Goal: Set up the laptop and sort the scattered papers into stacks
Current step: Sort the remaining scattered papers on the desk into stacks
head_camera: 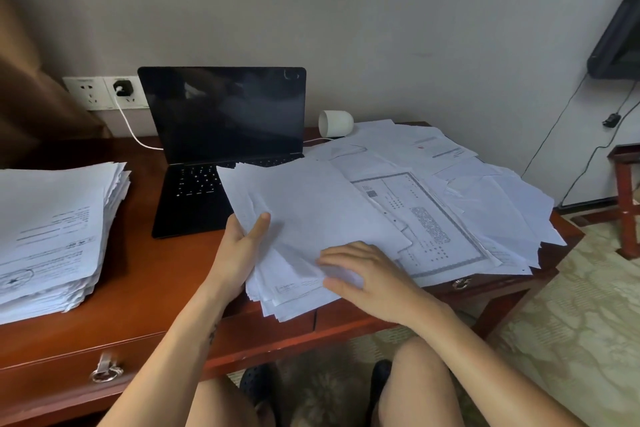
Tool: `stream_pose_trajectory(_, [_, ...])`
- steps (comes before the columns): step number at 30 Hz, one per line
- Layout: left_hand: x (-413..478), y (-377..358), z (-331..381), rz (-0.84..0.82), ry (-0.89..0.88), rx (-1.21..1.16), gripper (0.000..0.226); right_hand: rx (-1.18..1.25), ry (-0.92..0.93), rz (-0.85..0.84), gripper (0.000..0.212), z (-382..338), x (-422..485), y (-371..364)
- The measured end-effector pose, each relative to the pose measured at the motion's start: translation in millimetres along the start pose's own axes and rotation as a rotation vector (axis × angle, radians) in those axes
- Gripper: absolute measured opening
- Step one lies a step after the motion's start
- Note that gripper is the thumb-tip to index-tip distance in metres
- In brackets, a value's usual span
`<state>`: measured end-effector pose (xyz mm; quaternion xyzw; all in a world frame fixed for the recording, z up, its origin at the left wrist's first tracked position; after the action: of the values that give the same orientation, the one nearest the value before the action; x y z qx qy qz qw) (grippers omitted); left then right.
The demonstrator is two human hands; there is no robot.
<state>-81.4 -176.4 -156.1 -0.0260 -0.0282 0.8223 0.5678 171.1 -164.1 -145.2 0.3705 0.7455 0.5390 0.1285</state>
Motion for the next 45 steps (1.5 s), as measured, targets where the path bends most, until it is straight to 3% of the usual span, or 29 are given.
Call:
stream_pose_trajectory(3, [6,0,3,-0.03,0.064,-0.017,0.034,0.259,-0.093,-0.072,0.035,0,-1,8])
stream_pose_trajectory(5, [9,2,4,-0.088,0.077,0.006,0.03,0.358,-0.15,0.072,0.027,12,3,17])
stream_pose_trajectory(8, [9,2,3,-0.092,0.1,0.029,0.051,0.158,-0.313,0.257,0.033,49,21,24])
stream_pose_trajectory(12, [9,2,-2,-0.04,0.082,0.025,0.053,-0.118,-0.551,0.073,0.058,77,38,21])
stream_pose_trajectory(18, [-1,-6,8,-0.025,0.02,0.022,0.019,-0.058,-0.386,0.18,0.038,62,36,13])
stream_pose_trajectory(21, [2,-3,8,-0.063,0.056,0.03,0.034,-0.065,-0.306,0.174,0.041,55,29,9])
stream_pose_trajectory(26, [-1,4,13,-0.004,0.059,0.014,0.057,0.09,-0.37,0.212,0.042,50,31,15])
stream_pose_trajectory(31, [-12,18,34,0.049,-0.138,-0.033,0.059,0.596,-0.436,0.205,0.067,30,57,31])
stream_pose_trajectory(34, [-12,28,60,0.043,-0.313,-0.012,0.056,0.842,-0.36,0.22,0.045,6,77,51])
stream_pose_trajectory(40, [-5,37,105,0.121,-0.526,0.075,0.058,0.805,-0.23,0.463,0.031,-38,101,69])
stream_pose_trajectory(45, [-15,40,84,0.142,-0.446,0.074,0.052,0.74,-0.263,0.453,0.03,-46,90,50])
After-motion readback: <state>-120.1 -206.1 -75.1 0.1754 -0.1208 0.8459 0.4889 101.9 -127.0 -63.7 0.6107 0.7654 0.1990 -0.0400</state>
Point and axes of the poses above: each hand's wrist, its own x-axis towards the middle knuckle, its own y-axis out of the back of the hand, z = x × y, the point moved 1 cm from there along x, towards the middle knuckle, and after that the axes turned 4 degrees about -x, right-handed, at the moved point
